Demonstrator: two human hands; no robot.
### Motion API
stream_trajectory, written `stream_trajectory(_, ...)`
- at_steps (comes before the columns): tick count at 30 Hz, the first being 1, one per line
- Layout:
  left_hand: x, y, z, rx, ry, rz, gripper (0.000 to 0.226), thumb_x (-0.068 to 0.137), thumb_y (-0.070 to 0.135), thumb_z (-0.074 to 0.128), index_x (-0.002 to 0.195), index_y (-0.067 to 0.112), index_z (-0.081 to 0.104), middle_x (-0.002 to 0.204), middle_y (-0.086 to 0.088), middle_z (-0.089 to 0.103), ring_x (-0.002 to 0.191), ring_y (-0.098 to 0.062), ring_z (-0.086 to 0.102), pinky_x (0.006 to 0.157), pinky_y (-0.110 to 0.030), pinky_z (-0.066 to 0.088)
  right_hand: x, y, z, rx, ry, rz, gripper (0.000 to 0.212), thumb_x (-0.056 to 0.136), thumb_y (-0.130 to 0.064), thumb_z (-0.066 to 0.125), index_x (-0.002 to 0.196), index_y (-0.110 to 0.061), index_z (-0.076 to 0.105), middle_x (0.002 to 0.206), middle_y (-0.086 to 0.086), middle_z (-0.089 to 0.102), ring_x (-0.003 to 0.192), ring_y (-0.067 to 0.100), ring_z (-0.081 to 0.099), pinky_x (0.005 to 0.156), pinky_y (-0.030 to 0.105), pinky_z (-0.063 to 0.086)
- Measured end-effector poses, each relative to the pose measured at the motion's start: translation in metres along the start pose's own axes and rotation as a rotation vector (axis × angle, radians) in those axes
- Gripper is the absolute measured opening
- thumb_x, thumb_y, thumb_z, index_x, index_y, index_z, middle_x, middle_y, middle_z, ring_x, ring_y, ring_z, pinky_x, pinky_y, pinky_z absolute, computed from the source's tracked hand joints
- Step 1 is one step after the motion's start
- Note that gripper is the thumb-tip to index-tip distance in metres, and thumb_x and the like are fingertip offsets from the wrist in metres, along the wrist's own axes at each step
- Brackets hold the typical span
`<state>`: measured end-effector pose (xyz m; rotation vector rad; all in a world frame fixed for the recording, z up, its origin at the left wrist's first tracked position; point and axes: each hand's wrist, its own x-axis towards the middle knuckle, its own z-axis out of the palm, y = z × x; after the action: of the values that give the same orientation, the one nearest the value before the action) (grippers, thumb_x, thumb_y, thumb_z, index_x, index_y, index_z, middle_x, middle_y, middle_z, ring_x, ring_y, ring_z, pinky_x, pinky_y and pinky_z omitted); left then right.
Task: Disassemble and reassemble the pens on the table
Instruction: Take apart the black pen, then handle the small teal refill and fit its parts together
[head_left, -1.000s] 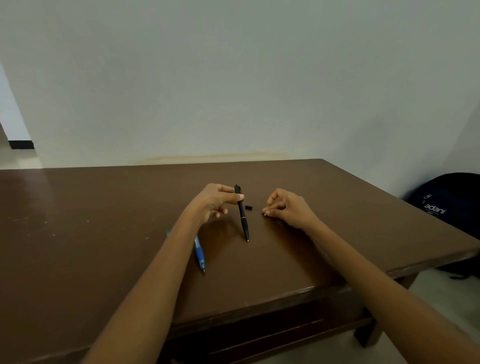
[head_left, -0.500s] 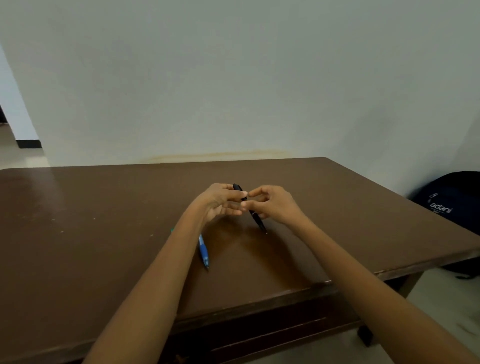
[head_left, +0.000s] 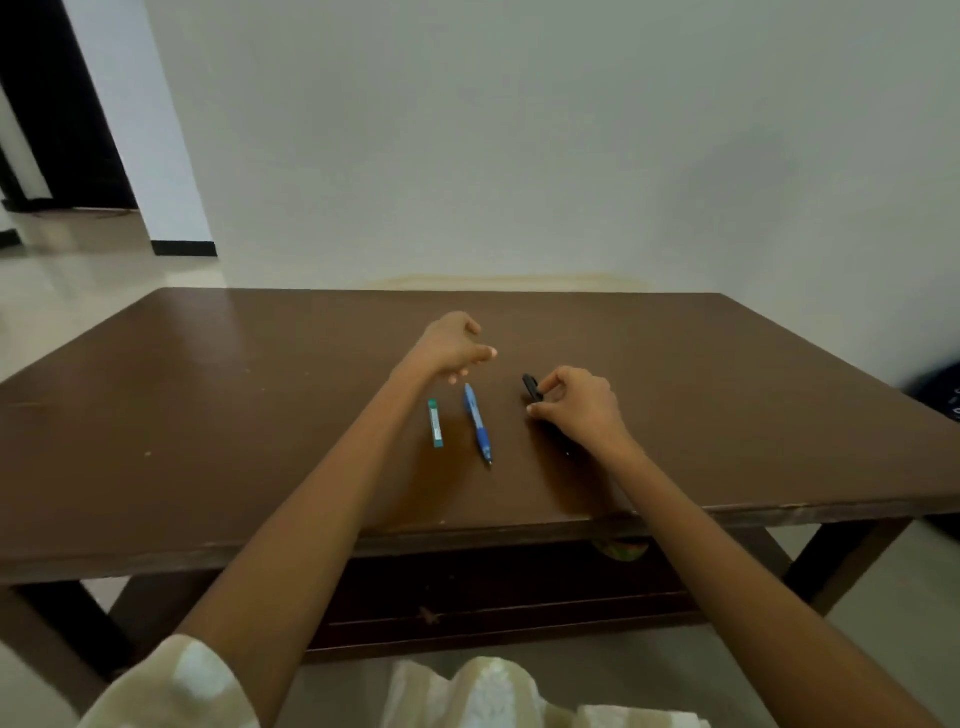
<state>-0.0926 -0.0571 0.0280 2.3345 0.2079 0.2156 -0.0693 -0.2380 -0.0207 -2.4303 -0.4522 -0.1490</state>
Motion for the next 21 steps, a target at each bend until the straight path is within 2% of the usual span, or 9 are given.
stream_trajectory(3,-0.008,-0.021,-0.006,0.064,0.032,0.031,0.047,0.088,0.027,0.060,0.130,0.013,0.044,0.125,-0.007,0.053,0.083,-0.013,0.055,0.052,-0.020,0.040,-0.002,-0.002,0.003,-0.029,-0.023,0.001,0.023,0.076,-0.029,0.076,0.091,-0.023,0.060,0.097,0.000,0.068,0.088,0.013,0.063,0.083,0.033,0.053)
stream_trajectory(7,-0.020,-0.050,-0.012,-0.016,0.003,0.011,0.049,0.087,0.033,0.061,0.130,0.016,0.045,0.122,-0.007,0.055,0.092,-0.014,0.053,0.058,-0.022,0.043,-0.006,-0.005,0.001,-0.008,-0.032,0.004,0.027,0.079,-0.033,0.072,0.099,-0.019,0.059,0.096,0.000,0.066,0.079,0.008,0.060,0.077,0.028,0.052)
stream_trajectory(9,-0.027,-0.063,-0.016,0.016,-0.039,0.011,0.058,0.084,0.040,0.062,0.133,0.017,0.042,0.124,-0.007,0.053,0.096,-0.013,0.052,0.069,-0.026,0.047,-0.009,-0.013,-0.001,0.025,0.039,-0.038,0.026,0.081,-0.035,0.069,0.099,-0.018,0.059,0.092,-0.002,0.063,0.078,0.006,0.057,0.072,0.023,0.047)
stream_trajectory(11,-0.033,-0.072,-0.023,0.109,-0.128,-0.015,0.074,0.079,0.050,0.064,0.138,0.016,0.036,0.131,-0.008,0.047,0.106,-0.015,0.049,0.089,-0.032,0.045,-0.011,-0.026,-0.003,0.045,0.096,-0.124,0.021,0.083,-0.033,0.068,0.096,-0.018,0.061,0.088,-0.006,0.060,0.077,0.005,0.054,0.065,0.016,0.041)
stream_trajectory(14,-0.040,-0.073,-0.026,0.372,-0.260,-0.082,0.098,0.068,0.065,0.065,0.143,0.017,0.025,0.141,-0.009,0.032,0.125,-0.025,0.039,0.103,-0.043,0.038,-0.012,-0.052,0.006,0.006,-0.005,-0.232,0.010,0.087,-0.024,0.064,0.095,-0.017,0.063,0.093,-0.003,0.064,0.078,0.004,0.053,0.058,0.009,0.034)
stream_trajectory(17,-0.043,-0.067,-0.020,0.593,-0.330,-0.064,0.105,0.063,0.071,0.065,0.143,0.017,0.023,0.140,-0.010,0.025,0.129,-0.028,0.029,0.105,-0.047,0.034,-0.013,-0.075,0.022,-0.078,-0.138,-0.291,0.013,0.088,-0.022,0.061,0.101,-0.018,0.063,0.103,-0.001,0.065,0.082,0.007,0.055,0.068,0.017,0.043)
stream_trajectory(21,-0.041,-0.065,-0.020,0.556,-0.374,-0.073,0.099,0.064,0.069,0.066,0.140,0.020,0.026,0.134,-0.008,0.029,0.122,-0.026,0.035,0.103,-0.047,0.036,-0.006,-0.084,0.033,-0.105,-0.190,-0.300,0.014,0.091,-0.022,0.057,0.104,-0.021,0.062,0.106,-0.003,0.065,0.087,0.009,0.060,0.078,0.027,0.052)
